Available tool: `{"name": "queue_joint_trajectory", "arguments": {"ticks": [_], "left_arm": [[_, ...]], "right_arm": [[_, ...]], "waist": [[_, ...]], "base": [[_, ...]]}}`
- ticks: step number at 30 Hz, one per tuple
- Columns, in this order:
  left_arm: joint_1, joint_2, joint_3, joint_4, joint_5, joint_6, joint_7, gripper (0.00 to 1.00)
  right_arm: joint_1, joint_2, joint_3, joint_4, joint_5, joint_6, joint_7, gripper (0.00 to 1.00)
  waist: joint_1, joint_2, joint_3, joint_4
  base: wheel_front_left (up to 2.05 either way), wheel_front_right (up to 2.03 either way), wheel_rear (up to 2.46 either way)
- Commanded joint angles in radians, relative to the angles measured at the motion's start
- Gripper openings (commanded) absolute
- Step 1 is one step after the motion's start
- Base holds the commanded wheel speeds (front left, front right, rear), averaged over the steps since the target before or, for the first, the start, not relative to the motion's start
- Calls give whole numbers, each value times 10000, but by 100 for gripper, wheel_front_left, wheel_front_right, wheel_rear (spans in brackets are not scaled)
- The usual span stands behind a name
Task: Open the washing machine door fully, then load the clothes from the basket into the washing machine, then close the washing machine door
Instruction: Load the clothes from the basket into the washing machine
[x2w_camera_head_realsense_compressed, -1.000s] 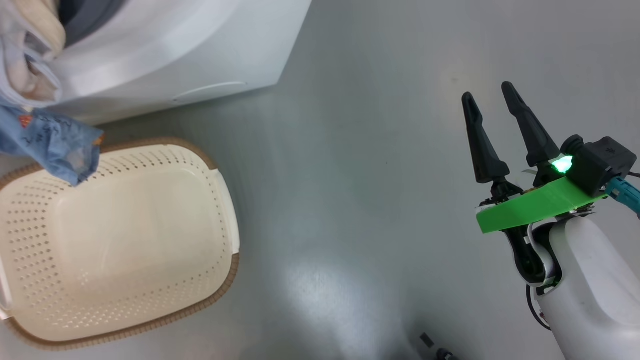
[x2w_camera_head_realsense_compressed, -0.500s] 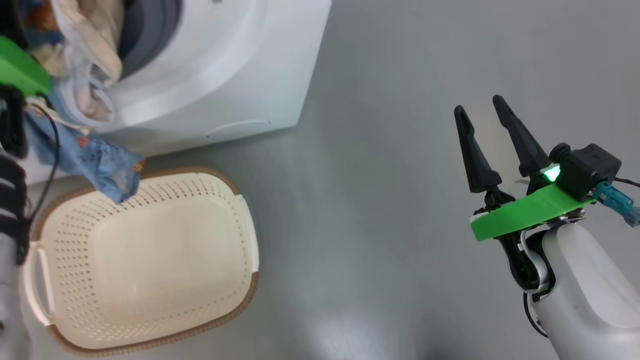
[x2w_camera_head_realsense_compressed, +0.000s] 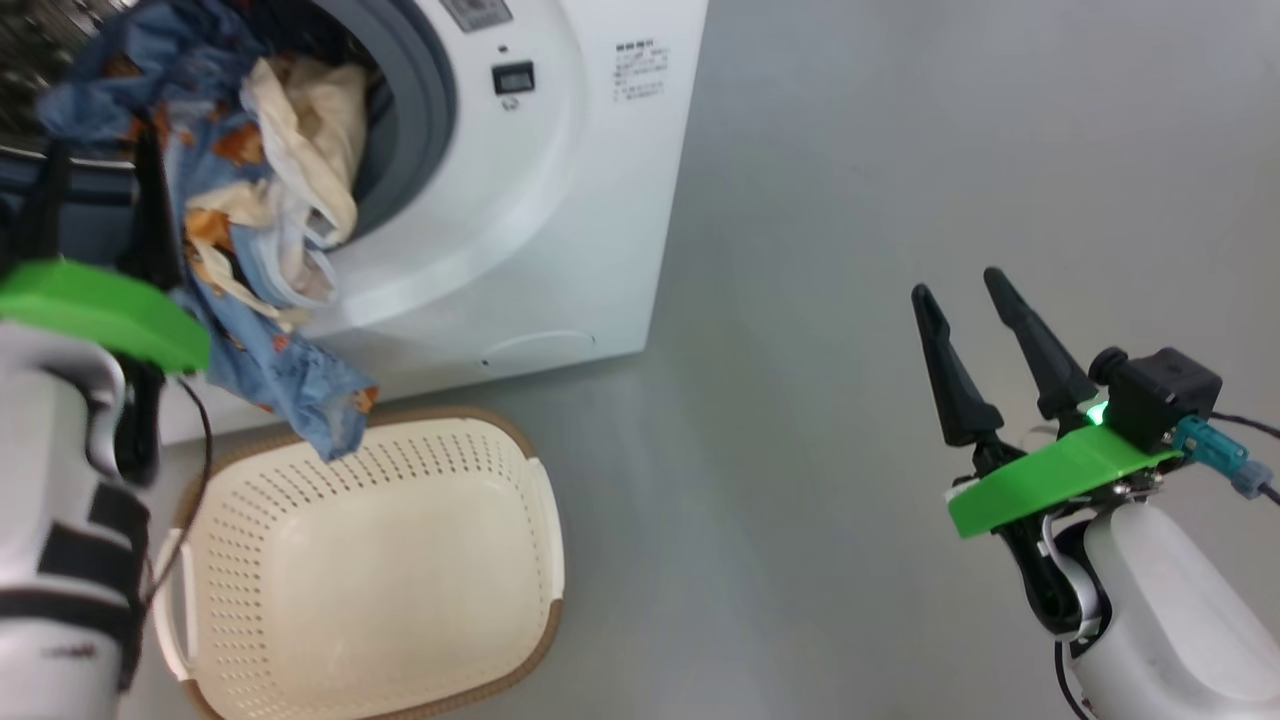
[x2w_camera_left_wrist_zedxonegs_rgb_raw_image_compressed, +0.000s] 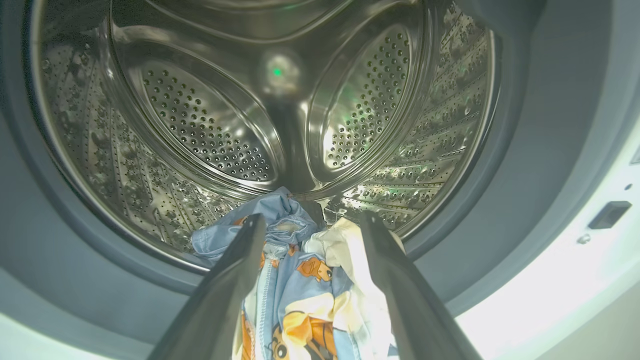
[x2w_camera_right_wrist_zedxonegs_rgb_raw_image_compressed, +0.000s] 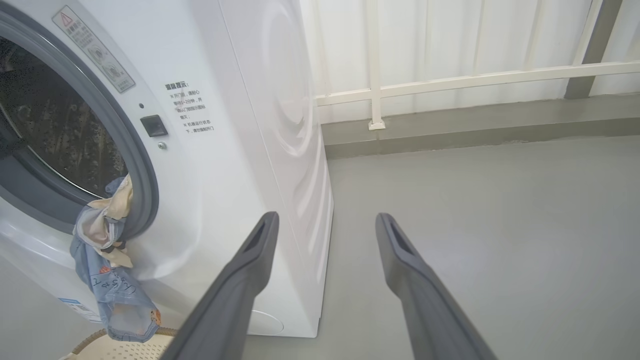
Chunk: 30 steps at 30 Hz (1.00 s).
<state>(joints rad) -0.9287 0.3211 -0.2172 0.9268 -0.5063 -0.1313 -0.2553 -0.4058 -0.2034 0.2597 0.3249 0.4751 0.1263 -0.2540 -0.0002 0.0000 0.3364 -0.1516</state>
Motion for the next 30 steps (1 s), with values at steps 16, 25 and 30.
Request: {"name": "queue_joint_trajectory", "arguments": {"ticks": [16, 25, 30], "left_arm": [[4593, -209, 1202, -4148, 679, 502, -64, 100], [6369, -616, 1744, -5499, 730, 779, -64, 100], [7186, -785, 1919, -6414, 1050, 938, -64, 100]], "right_arm": [[1059, -216, 41, 65, 173, 44, -78, 100], [1351, -289, -55, 64, 167, 44, -78, 100], [1505, -327, -136, 47, 155, 44, -78, 100]], "waist": [[2, 0, -2087, 731], [2, 0, -2517, 915], [2, 0, -2587, 969]], "base": [[0, 0, 0], [0, 0, 0], [0, 0, 0]]}}
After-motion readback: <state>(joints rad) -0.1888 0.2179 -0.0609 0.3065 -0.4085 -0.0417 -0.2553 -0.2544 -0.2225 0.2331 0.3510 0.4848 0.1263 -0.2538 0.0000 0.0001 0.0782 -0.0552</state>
